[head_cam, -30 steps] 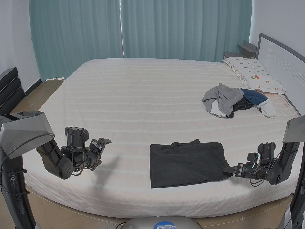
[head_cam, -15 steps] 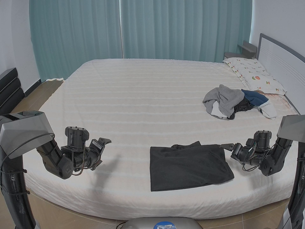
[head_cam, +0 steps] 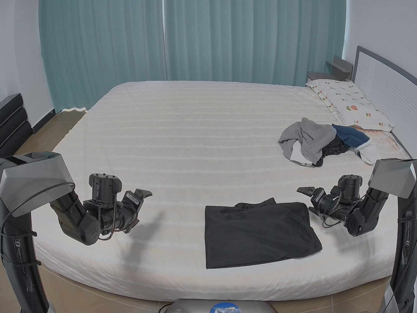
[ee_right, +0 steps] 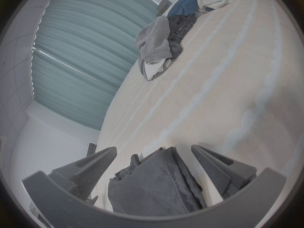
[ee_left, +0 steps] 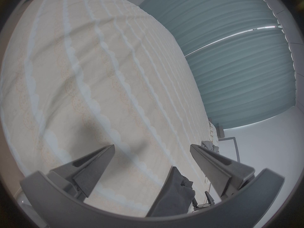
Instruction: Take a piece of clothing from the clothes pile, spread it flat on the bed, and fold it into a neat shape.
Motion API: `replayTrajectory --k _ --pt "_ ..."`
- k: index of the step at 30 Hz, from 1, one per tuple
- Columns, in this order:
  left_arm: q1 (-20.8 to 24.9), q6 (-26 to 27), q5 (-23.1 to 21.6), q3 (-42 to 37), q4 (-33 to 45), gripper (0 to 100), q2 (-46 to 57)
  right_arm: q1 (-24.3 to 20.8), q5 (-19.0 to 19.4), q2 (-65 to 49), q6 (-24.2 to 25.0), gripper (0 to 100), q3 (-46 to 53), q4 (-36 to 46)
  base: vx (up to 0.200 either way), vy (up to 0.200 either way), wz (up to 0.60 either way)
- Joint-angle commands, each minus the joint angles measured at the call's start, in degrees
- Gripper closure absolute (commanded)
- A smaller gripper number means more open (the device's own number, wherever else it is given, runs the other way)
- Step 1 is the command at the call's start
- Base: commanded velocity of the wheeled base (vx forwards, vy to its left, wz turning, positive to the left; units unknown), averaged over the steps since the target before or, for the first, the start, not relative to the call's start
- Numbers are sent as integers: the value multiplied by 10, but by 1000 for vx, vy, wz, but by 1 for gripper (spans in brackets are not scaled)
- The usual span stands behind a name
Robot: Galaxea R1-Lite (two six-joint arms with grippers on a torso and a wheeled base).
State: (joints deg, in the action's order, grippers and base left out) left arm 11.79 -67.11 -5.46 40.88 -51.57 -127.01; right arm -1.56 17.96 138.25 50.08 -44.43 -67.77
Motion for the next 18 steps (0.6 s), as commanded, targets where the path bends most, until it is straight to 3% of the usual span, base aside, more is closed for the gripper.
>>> replayTrajectory --k 1,4,5,18 --pt "0 0 0 0 0 0 -1 -5 1 11 0 0 -4 0 0 0 0" --pt "0 0 0 0 0 0 -1 -6 -3 13 0 0 -9 0 0 0 0" --pt "1 0 0 0 0 0 -1 -6 -4 13 1 100 -11 1 0 0 0" --pt "0 0 0 0 0 0 -1 10 -6 8 2 100 -13 -1 0 0 0"
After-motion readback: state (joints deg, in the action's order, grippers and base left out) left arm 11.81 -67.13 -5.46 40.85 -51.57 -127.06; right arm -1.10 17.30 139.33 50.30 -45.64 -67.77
